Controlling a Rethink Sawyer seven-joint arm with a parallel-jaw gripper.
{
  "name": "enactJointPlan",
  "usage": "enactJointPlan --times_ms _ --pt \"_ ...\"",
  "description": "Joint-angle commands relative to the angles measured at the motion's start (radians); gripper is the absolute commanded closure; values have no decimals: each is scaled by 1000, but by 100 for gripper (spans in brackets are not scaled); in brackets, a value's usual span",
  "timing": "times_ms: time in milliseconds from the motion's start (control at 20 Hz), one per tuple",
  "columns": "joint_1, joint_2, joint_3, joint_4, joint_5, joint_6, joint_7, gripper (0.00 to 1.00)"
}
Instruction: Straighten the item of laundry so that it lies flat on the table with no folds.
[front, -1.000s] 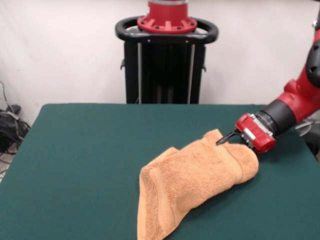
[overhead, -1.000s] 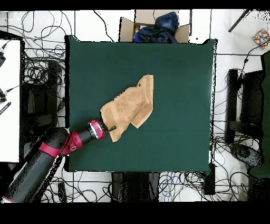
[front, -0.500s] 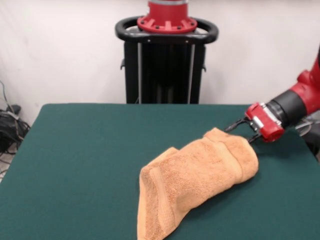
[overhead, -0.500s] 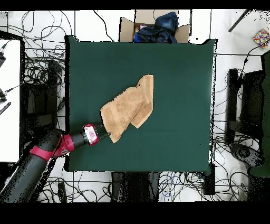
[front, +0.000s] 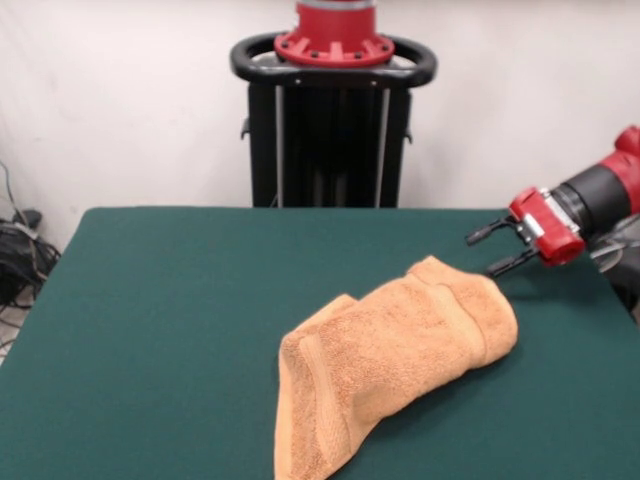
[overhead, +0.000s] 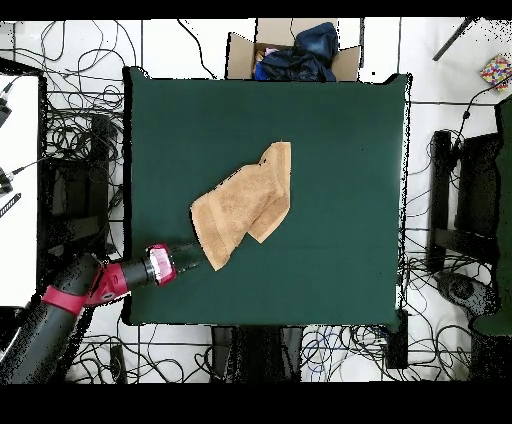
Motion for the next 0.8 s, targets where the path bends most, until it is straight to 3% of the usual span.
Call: enactJointPlan --times_ms 50,300,500,800 --pt "-8 43 171 -118 124 41 241 0" --pt "18 151 74 -157 237 -80 463 0" --pt "24 209 40 -174 318 -146 528 0" --pt "37 275 -34 -205 353 -165 608 0"
